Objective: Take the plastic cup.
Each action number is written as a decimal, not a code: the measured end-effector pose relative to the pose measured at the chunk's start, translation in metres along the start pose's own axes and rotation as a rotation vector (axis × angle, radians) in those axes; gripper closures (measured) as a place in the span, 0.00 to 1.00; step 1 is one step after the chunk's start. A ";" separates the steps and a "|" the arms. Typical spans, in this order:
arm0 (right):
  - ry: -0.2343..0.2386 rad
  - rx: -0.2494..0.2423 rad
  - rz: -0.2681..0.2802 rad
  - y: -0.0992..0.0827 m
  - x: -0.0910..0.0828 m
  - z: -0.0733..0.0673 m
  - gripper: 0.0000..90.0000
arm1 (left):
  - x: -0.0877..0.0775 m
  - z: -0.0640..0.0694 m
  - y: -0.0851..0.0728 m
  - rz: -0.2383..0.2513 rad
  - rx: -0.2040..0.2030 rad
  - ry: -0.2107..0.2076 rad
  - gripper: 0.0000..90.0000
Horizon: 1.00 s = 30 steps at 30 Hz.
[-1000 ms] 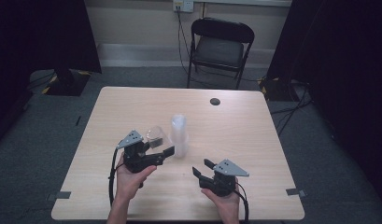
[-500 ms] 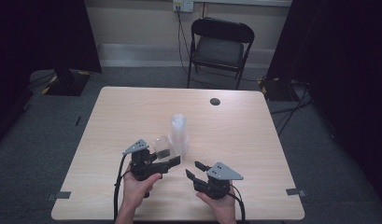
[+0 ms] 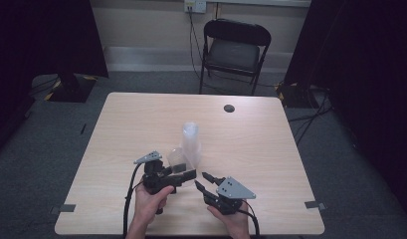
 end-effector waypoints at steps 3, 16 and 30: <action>-0.002 -0.009 0.019 0.001 0.000 0.000 0.71 | 0.003 0.003 -0.001 -0.006 -0.014 -0.033 0.37; -0.023 -0.035 0.113 0.008 -0.002 0.001 0.73 | 0.006 0.011 0.000 -0.006 -0.065 -0.093 0.37; -0.046 -0.051 0.177 0.013 0.003 0.004 0.77 | 0.014 0.022 -0.002 -0.041 -0.073 -0.123 0.37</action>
Point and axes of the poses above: each handheld gripper's, and its own axes: x roughly forward along the jaws, y roughly out of its top, z roughly to its right, the point moved 9 cm from there along x, roughly forward along the jaws, and after that the axes turned 12 degrees about -z, right-handed, at the moved point
